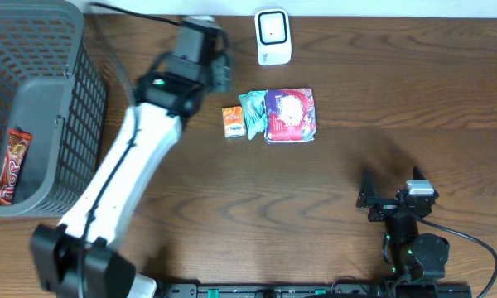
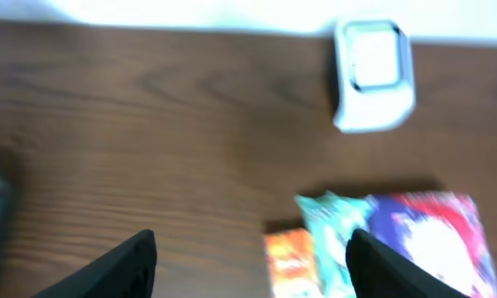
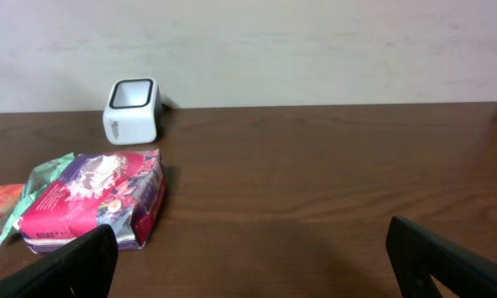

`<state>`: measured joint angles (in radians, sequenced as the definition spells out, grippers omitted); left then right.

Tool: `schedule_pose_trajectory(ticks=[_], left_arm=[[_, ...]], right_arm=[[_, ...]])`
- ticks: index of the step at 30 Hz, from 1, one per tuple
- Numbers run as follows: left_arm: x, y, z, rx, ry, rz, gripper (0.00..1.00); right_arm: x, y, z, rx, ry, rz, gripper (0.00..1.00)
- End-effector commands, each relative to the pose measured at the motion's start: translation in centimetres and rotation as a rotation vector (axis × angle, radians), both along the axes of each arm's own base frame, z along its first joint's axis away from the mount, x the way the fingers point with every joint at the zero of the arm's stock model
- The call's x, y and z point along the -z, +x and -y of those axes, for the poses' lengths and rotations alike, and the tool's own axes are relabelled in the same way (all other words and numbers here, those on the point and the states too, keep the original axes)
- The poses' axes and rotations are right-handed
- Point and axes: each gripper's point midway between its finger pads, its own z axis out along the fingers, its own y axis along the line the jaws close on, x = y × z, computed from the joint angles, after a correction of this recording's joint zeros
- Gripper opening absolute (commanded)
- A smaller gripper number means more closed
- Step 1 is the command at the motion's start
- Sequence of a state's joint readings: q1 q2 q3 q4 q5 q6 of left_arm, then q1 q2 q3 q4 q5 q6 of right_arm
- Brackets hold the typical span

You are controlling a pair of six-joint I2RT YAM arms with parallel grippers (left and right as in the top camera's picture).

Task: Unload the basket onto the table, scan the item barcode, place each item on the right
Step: 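Carry the small orange box beside the green packet and release it, then move the left gripper back into the basket toward the red bar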

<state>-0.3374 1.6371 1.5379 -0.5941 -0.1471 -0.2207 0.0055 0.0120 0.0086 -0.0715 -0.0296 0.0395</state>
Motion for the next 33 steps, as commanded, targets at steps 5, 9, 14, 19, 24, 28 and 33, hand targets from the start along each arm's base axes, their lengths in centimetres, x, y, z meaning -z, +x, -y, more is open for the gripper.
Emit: schedule_pose_trajectory(ticks=[5,9,14,19,24,28,33], left_arm=[[-4.9,0.2,-12.6,-0.307,0.118,0.118,0.77],[-5.1,-0.5,-19.6,-0.455,0.196,0.107,0.77],[-5.1,-2.3,-26.5,-0.547,0.281,0.065,0.78],[-4.9,-4.1,-30.9,-0.645,0.284,0.043,0.78],[-4.4,-4.5,-31.5,-0.638,0.246,0.030,0.78],[-4.4,-4.5,-31.6,-0.639,0.245,0.029,0.71],[-4.6,-4.5,-31.6,-0.641,0.246,0.038,0.63]], right_arm=[[0.1,0.0,0.1,0.005,-0.014,0.000,0.99],[0.1,0.0,0.1,0.005,-0.014,0.000,0.99],[0.1,0.0,0.1,0.005,-0.015,0.000,0.99],[0.1,0.0,0.1,0.005,-0.015,0.000,0.99],[0.1,0.0,0.1,0.005,-0.014,0.000,0.99],[0.1,0.0,0.1,0.005,-0.014,0.000,0.99],[0.1,0.0,0.1,0.005,-0.015,0.000,0.99]])
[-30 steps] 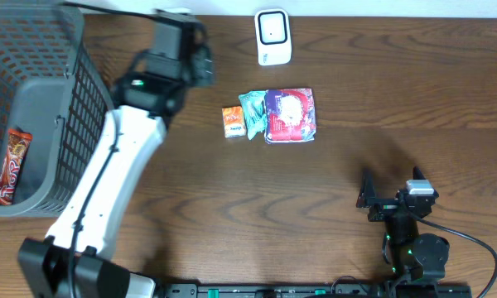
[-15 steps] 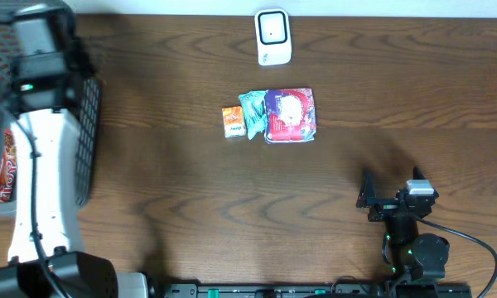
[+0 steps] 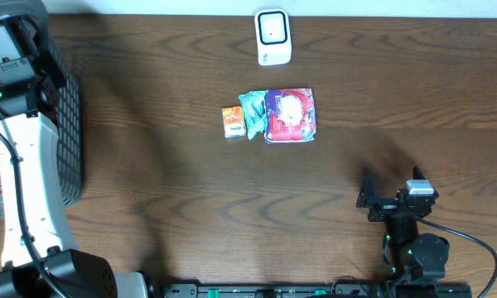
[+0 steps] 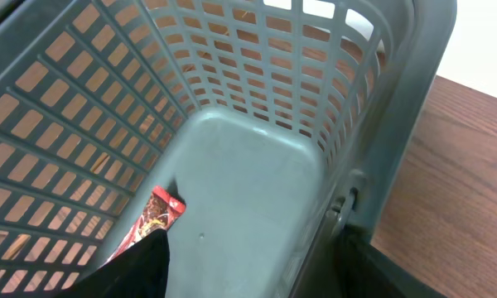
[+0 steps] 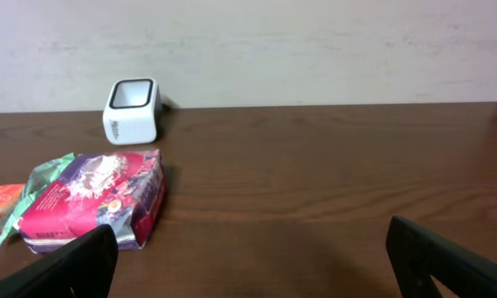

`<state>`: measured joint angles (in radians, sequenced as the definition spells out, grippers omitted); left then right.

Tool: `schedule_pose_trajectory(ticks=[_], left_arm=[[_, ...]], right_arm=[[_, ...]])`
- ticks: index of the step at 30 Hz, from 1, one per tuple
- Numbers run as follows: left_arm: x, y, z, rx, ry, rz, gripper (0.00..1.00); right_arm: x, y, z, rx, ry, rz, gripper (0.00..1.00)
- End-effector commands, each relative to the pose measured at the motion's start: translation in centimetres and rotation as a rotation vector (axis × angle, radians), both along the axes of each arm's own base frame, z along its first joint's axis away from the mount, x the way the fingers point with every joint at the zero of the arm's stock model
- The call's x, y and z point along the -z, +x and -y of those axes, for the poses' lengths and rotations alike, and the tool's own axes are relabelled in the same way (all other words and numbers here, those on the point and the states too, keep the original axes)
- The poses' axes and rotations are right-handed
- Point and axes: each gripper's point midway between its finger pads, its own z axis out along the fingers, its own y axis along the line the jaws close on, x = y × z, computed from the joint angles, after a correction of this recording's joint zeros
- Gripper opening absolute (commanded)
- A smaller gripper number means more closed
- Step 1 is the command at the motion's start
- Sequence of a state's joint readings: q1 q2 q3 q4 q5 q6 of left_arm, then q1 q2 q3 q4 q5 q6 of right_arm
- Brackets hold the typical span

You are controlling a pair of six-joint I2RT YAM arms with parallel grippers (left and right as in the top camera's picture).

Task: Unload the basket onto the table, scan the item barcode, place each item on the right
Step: 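Move the left gripper back into the basket toward the red bar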

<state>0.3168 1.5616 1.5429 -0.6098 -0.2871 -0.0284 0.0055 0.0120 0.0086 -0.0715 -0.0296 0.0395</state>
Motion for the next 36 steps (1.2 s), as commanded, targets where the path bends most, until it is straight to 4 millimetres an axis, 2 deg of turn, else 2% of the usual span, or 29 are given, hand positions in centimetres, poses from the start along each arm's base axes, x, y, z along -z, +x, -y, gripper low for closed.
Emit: schedule_pose_trajectory(ticks=[1,3,6,9,13,15,20,23,26,29,31,34,36], left_arm=[[-1.2,-0.1,-0.4,-0.011,0.020,0.024,0.63],[-1.9,-0.2,-0.4,-0.016,0.026,0.051,0.62],[-3.5,-0.3,-0.4,-0.045,0.012,0.129,0.54],[-5.5,-0.5,-0.3,-0.077,-0.006,0.225,0.52],[-6.3,-0.8,-0.6,-0.085,0.001,0.247,0.52],[-5.4,-1.3,-1.5,-0.109,-0.006,0.217,0.49],[-0.6,-2.9,-3.9,-0.180,-0.055,0.054,0.38],[2.2,-3.3,-4.1,-0.191,-0.087,-0.040,0.31],[4.2,-2.0,-2.9,-0.119,-0.166,-0.066,0.30],[4.4,0.1,-0.6,0.014,-0.271,-0.012,0.31],[4.0,0.8,0.0,0.050,-0.293,0.020,0.30],[3.9,1.1,0.4,0.074,-0.310,0.033,0.20],[3.9,1.1,0.5,0.075,-0.311,0.032,0.19]], right_arm=[[0.1,0.0,0.1,0.005,-0.015,0.000,0.99],[0.1,0.0,0.1,0.005,-0.014,0.000,0.99],[0.1,0.0,0.1,0.005,-0.015,0.000,0.99],[0.1,0.0,0.1,0.005,-0.015,0.000,0.99],[0.1,0.0,0.1,0.005,-0.015,0.000,0.99],[0.1,0.0,0.1,0.005,-0.014,0.000,0.99],[0.1,0.0,0.1,0.005,-0.015,0.000,0.99],[0.1,0.0,0.1,0.005,-0.014,0.000,0.99],[0.1,0.0,0.1,0.005,-0.015,0.000,0.99],[0.1,0.0,0.1,0.005,-0.014,0.000,0.99],[0.1,0.0,0.1,0.005,-0.015,0.000,0.99],[0.1,0.0,0.1,0.005,-0.015,0.000,0.99],[0.1,0.0,0.1,0.005,-0.014,0.000,0.99]])
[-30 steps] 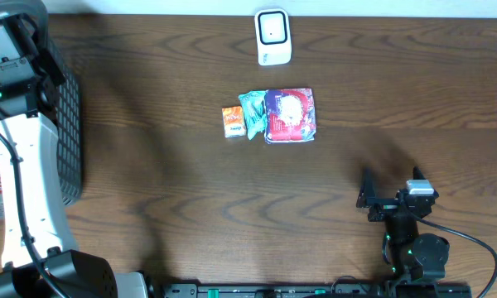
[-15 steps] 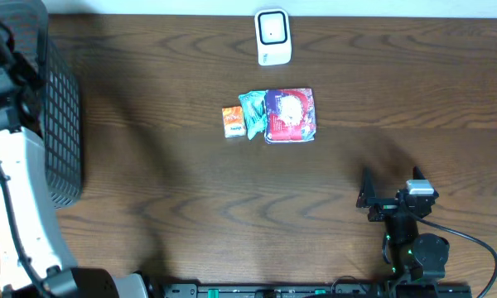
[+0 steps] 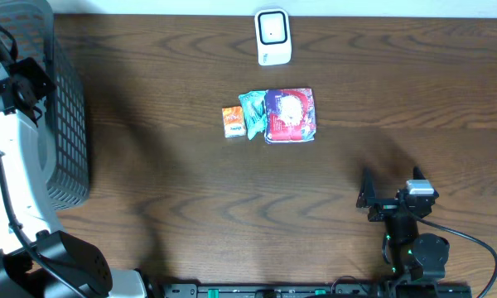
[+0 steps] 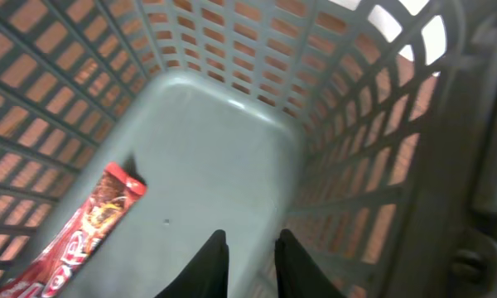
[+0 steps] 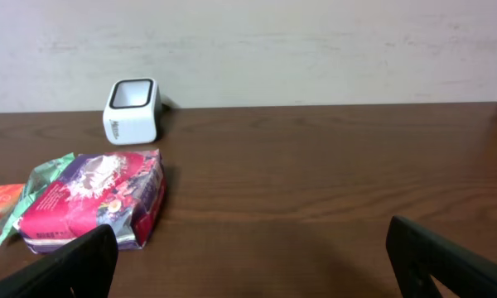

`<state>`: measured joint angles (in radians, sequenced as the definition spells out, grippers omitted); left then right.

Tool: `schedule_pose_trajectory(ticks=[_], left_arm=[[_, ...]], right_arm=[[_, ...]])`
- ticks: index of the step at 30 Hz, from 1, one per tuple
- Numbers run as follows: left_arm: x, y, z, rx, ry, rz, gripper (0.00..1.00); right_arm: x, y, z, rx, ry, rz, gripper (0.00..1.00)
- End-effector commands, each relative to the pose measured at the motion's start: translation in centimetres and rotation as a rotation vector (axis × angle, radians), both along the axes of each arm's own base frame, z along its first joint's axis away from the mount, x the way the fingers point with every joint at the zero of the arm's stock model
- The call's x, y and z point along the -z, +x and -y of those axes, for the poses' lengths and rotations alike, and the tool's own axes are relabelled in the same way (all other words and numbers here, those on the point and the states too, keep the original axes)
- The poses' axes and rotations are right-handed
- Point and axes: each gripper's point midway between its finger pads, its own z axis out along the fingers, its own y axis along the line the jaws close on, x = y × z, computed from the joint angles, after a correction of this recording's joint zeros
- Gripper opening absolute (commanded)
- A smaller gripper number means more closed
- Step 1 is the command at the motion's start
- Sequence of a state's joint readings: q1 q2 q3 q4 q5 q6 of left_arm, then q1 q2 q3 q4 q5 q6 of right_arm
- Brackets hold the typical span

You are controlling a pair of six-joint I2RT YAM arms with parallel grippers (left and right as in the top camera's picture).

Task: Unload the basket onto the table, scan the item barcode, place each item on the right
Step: 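Move the left gripper back into the basket toward the red bar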

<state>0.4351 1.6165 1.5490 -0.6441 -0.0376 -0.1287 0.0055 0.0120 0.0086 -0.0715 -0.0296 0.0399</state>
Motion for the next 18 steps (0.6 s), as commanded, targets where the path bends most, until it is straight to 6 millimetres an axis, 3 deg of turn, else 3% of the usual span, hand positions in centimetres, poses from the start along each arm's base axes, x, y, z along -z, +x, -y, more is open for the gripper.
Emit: schedule_pose_trajectory(ticks=[1,9,18], left_arm=[[0.6,1.1,1.8,0.082,-0.065,0.012,0.19],[0.2,2.4,5.5,0.285,-0.180,0.071,0.19],[0.3,2.4,6.7,0.341,-0.217,0.077,0.19]], right_arm=[[0.1,0.0,0.1,0.005,-0.015,0.000,0.99],[0.1,0.0,0.1,0.005,-0.015,0.000,0.99],[0.1,0.0,0.1,0.005,-0.015,0.000,0.99]])
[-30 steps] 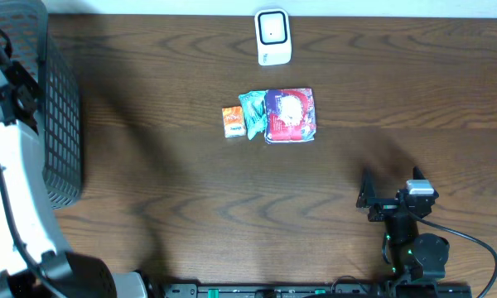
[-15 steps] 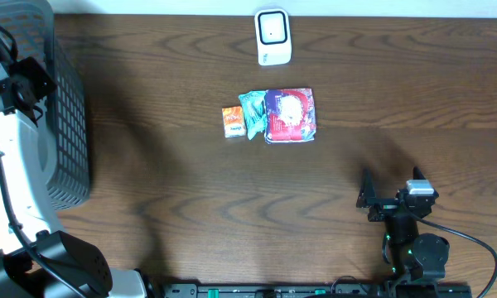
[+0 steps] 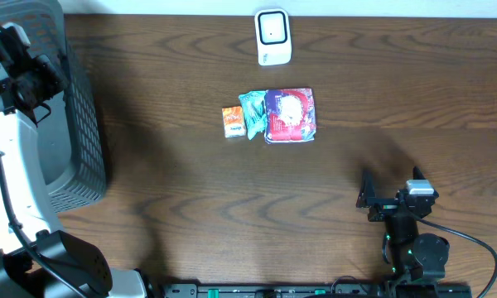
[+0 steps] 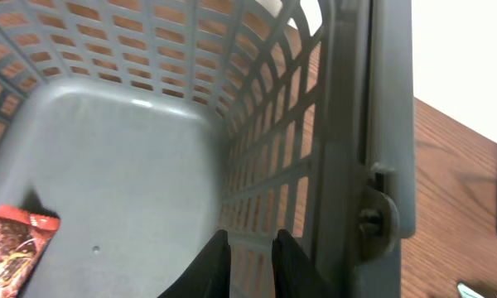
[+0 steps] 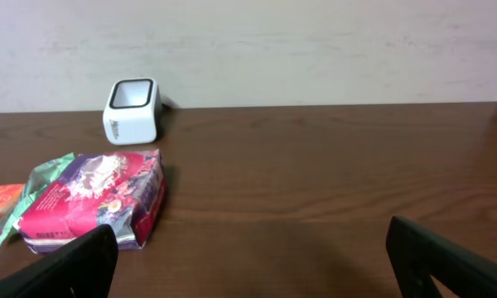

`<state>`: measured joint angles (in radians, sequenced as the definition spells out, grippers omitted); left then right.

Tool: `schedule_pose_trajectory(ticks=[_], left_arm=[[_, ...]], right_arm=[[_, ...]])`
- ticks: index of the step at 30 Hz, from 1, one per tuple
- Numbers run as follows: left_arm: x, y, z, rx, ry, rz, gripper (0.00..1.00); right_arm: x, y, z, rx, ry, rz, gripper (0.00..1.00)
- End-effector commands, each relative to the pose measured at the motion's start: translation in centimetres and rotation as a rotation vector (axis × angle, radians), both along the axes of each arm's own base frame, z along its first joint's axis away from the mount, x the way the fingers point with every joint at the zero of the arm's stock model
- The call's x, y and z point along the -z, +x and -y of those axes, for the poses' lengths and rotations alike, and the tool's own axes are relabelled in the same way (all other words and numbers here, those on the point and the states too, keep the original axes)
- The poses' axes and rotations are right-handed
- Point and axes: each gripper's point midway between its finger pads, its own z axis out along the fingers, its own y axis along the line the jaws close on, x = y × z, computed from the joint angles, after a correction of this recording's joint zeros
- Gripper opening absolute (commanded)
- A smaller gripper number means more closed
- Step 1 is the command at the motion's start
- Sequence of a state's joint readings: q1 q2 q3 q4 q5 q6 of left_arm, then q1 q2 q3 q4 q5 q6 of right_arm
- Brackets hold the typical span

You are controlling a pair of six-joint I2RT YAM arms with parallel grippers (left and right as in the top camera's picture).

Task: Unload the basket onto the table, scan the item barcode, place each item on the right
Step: 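Move the left gripper back into the basket toward the red bar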

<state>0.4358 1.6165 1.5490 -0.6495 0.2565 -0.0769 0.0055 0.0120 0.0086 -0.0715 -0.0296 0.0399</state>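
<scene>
A white barcode scanner (image 3: 272, 36) stands at the table's far edge, also in the right wrist view (image 5: 132, 110). An orange packet (image 3: 233, 122), a green packet (image 3: 253, 112) and a purple-red bag (image 3: 290, 115) lie together mid-table. At far left a grey mesh basket (image 3: 87, 124) holds a red snack bar (image 4: 12, 244). My left gripper (image 4: 250, 240) reaches into the basket, its fingers drawn close on the right mesh wall (image 4: 257, 190). Low at the front right, my right gripper (image 5: 253, 265) is open and holds nothing.
The basket's thick rim (image 4: 389, 99) and handle pivot (image 4: 370, 219) sit just right of my left fingers. Brown wooden table (image 3: 190, 190) stretches between the basket and the packets. A pale wall runs behind the scanner.
The basket's right side now sits further right on the table, with my left gripper at its right wall. In the left wrist view the snack bar has slid toward the lower left. The right arm is unchanged.
My left gripper was open over the table near the scanner and packets. It then hung open above the basket at far left. Later its fingers were close together inside the basket by the right wall, and now the basket stands further right.
</scene>
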Motion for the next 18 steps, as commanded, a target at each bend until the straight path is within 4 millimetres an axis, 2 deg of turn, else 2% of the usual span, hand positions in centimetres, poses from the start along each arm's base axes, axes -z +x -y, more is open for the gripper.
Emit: schedule_pose_trajectory(ticks=[1,5,9,11,14,18], left_arm=[[0.1,0.8,3.1,0.163,-0.078,0.026,0.19],[-0.6,1.1,5.1,0.268,-0.142,0.071,0.19],[-0.9,1.4,4.9,0.267,-0.131,0.089,0.22],[-1.2,1.6,4.5,0.260,-0.123,0.105,0.42],[-1.9,1.7,3.9,0.239,-0.119,0.129,0.43],[-3.1,1.8,2.8,0.175,-0.145,0.175,0.49]], right_arm=[[0.1,0.0,0.1,0.005,-0.015,0.000,0.99],[0.1,0.0,0.1,0.005,-0.015,0.000,0.99],[0.1,0.0,0.1,0.005,-0.015,0.000,0.99],[0.1,0.0,0.1,0.005,-0.015,0.000,0.99],[0.1,0.0,0.1,0.005,-0.015,0.000,0.99],[0.1,0.0,0.1,0.005,-0.015,0.000,0.99]])
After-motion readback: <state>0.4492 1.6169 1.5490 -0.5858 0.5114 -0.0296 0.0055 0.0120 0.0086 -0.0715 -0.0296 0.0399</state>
